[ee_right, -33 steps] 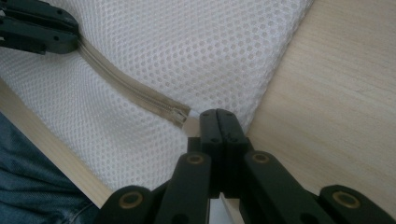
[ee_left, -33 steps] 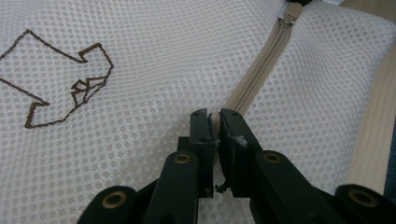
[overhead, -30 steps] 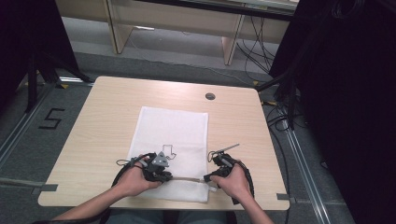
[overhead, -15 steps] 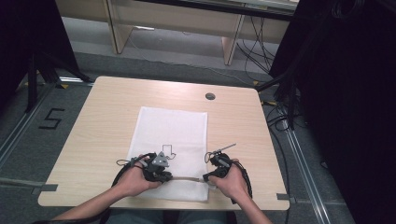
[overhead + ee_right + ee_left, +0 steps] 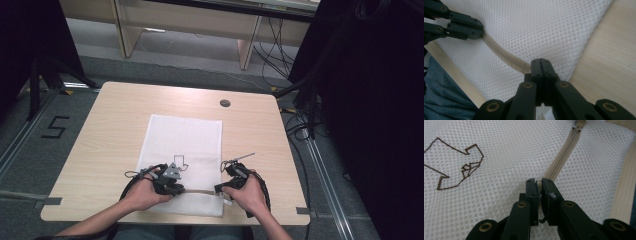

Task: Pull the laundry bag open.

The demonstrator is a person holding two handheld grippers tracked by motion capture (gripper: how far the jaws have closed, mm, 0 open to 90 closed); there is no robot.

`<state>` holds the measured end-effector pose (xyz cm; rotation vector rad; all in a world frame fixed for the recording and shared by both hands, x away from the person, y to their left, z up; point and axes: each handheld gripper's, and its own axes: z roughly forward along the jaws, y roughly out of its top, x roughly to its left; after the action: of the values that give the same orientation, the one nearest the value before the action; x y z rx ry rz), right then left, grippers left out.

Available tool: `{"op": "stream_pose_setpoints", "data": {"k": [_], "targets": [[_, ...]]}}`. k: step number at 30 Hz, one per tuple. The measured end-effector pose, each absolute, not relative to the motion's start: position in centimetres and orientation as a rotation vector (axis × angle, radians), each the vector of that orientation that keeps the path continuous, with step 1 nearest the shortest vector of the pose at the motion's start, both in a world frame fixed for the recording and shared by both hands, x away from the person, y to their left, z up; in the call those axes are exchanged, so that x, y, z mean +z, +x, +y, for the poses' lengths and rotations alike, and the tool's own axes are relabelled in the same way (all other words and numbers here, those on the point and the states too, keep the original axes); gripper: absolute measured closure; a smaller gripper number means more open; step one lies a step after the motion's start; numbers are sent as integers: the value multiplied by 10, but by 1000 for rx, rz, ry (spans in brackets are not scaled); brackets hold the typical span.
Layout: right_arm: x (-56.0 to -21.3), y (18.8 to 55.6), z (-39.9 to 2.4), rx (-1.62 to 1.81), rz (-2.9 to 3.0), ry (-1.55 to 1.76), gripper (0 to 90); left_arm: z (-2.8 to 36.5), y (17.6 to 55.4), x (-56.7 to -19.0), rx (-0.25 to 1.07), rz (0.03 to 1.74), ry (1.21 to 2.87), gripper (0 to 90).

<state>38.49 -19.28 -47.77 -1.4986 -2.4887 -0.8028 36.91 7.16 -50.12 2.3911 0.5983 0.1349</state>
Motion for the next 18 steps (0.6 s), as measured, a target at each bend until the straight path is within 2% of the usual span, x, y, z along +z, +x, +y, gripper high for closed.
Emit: {"op": "stream_pose_setpoints", "data": {"k": [2, 3, 8, 11, 14, 18], "targets": [[-474, 384, -192, -769, -2574, -1446, 766, 72, 370, -501, 142, 583, 2398, 833], [-475, 383, -191, -758, -2624, -1395, 747, 72, 370, -501, 142, 583, 2397, 833], [-479, 378, -184, -720, -2718, -1271, 723, 72, 370, -501, 140, 582, 2399, 832], [-480, 375, -180, -675, -2772, -1218, 734, 72, 369, -501, 137, 582, 2398, 832], [-480, 375, -178, -665, -2799, -1190, 799, 71, 369, -501, 130, 597, 2393, 833], [-480, 376, -181, -709, -2717, -1221, 824, 71, 369, -501, 132, 597, 2393, 833]]}}
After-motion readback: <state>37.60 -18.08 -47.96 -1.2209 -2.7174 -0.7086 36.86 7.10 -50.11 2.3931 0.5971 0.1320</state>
